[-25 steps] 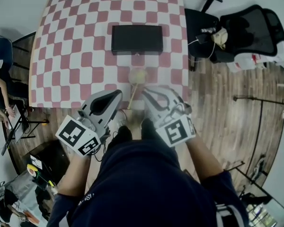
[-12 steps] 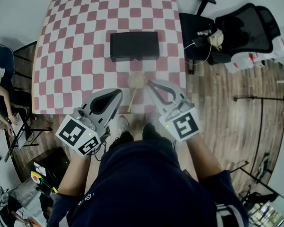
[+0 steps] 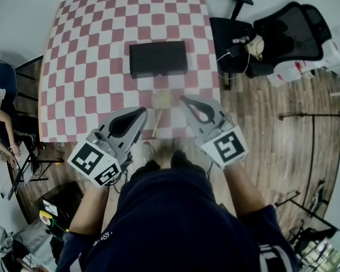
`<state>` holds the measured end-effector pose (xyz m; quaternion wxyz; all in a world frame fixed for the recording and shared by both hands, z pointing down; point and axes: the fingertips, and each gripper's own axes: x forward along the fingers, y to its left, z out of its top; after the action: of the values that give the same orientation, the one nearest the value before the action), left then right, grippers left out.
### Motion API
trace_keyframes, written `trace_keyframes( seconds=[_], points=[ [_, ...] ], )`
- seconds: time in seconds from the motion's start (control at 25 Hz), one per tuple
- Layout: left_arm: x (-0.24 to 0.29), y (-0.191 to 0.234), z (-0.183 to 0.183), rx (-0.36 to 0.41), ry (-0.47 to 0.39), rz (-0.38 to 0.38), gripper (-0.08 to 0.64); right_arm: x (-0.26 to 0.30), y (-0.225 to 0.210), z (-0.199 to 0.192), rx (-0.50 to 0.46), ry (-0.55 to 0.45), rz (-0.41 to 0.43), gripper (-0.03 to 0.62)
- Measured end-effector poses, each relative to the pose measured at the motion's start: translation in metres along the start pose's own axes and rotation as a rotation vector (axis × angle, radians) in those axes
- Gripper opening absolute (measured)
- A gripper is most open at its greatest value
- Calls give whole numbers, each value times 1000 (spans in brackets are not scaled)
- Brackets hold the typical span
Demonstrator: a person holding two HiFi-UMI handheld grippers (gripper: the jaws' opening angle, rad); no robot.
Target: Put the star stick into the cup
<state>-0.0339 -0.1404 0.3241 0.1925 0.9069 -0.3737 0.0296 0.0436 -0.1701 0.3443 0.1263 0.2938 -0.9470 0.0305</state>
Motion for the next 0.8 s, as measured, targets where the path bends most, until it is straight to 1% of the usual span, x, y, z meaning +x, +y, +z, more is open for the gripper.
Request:
trace_keyframes(
  seconds=[0.2,0.44,0.8],
  points=[
    [1,1,-1,0,6,-4,31,-1,-3,-4,17,5,-3,15],
    [1,0,-2,-3,9,-8,31,0,-2,-9,0,27,-7,15],
    [1,2,-8,-19,13,-5,31,1,-2,-19,13,54,-11,15]
  ],
)
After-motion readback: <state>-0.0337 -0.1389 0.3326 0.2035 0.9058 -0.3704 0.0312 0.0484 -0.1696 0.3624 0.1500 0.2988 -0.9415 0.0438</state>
